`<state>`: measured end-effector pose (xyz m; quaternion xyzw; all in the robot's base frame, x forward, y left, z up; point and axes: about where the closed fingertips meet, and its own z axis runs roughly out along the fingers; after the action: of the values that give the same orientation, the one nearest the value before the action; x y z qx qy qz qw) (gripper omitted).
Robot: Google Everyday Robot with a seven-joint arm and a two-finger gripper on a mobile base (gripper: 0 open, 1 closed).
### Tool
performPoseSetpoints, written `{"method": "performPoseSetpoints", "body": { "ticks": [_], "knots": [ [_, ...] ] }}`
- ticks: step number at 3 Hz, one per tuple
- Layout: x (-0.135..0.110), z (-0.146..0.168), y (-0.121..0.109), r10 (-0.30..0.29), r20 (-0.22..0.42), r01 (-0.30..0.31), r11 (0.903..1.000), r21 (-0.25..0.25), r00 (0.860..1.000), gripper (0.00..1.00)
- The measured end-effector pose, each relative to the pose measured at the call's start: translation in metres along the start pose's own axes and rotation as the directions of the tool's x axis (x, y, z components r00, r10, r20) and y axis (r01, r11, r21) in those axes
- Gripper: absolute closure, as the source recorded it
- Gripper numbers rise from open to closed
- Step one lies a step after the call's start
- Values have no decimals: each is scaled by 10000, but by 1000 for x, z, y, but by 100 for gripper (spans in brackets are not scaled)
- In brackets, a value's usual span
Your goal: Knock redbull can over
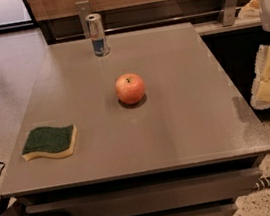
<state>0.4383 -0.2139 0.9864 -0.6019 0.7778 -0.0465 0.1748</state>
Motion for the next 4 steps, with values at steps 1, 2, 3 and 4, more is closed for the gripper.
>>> {"method": "performPoseSetpoints", "body": {
  "ticks": [1,2,3,4],
  "knots": [
    [0,0,0,0,1,0,10000,2,10000,0],
    [-3,-3,-21,-37,101,32,9991,415,9999,0],
    [-12,0,-86,897,944,-1043,9810,1638,9915,0],
    [-35,-1,-144,1397,2542,-2094,9392,2722,9570,0]
  ]
}}
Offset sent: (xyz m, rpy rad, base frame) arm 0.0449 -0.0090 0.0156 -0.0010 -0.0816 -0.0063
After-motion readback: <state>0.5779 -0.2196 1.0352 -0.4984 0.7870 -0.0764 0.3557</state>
